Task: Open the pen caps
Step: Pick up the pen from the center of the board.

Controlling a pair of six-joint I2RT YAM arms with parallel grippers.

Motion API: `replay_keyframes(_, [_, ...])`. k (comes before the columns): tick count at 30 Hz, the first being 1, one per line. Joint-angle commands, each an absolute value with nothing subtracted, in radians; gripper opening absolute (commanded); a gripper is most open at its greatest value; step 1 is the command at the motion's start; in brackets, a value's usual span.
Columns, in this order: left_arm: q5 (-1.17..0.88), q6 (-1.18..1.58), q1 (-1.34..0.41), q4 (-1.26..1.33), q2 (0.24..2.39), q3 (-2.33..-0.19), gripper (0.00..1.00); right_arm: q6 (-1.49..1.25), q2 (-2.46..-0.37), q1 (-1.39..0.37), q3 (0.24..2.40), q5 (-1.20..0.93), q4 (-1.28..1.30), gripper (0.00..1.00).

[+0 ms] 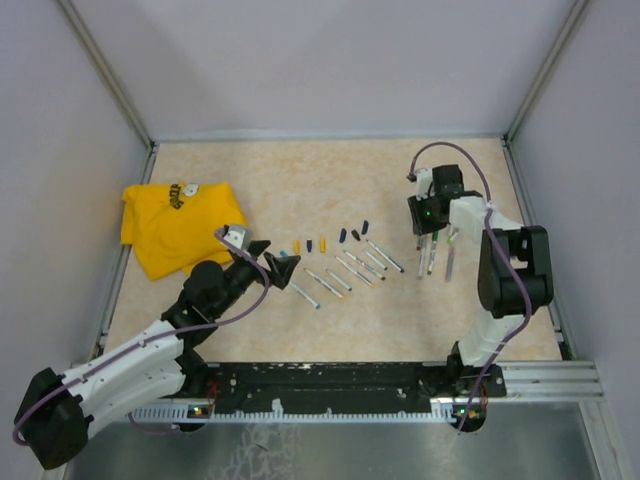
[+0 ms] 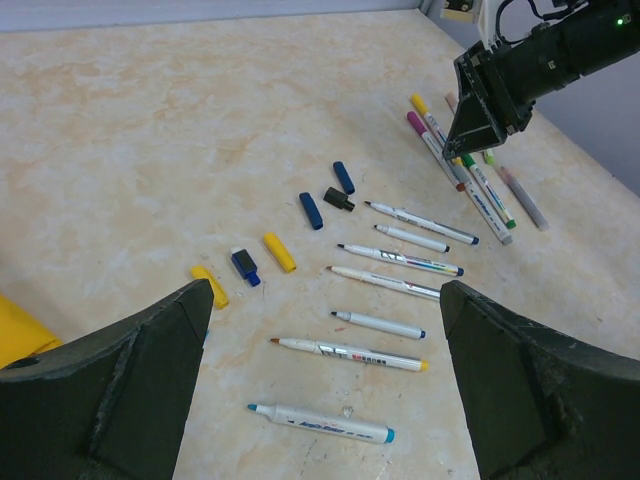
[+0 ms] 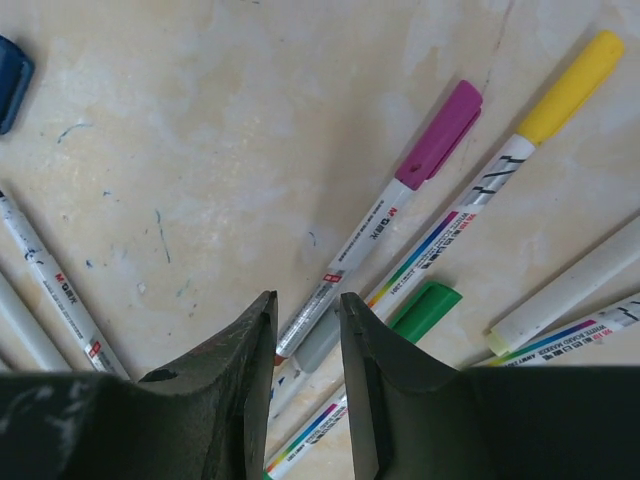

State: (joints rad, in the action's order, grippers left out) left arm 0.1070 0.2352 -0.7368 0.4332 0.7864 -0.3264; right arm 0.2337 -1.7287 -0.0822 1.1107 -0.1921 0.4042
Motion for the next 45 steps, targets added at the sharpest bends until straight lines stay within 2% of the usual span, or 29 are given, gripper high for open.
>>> replay_keyframes(1, [0.111, 0.238, -0.732, 0.452, 0.783, -0.320, 1.00, 0.225, -1.760, -0.076, 1.190, -0.111, 0.371, 0.31])
replay_keyframes(7, [0.121, 0.233, -0.730, 0.446, 0.768, -0.318, 1.00, 0.229, -1.820, -0.074, 1.234, -0.096, 0.390, 0.29])
replay_keyframes(16, [0.121, 0.232, -0.730, 0.445, 0.765, -0.317, 1.00, 0.232, -1.856, -0.075, 1.253, -0.098, 0.408, 0.19])
replay_keyframes(24, [0.119, 0.233, -0.731, 0.442, 0.762, -0.318, 1.00, 0.236, -1.866, -0.076, 1.241, -0.154, 0.424, 0.16])
replay_keyframes(45, [0.111, 0.235, -0.730, 0.431, 0.760, -0.327, 1.00, 0.277, -1.861, -0.083, 1.211, -0.160, 0.454, 0.22])
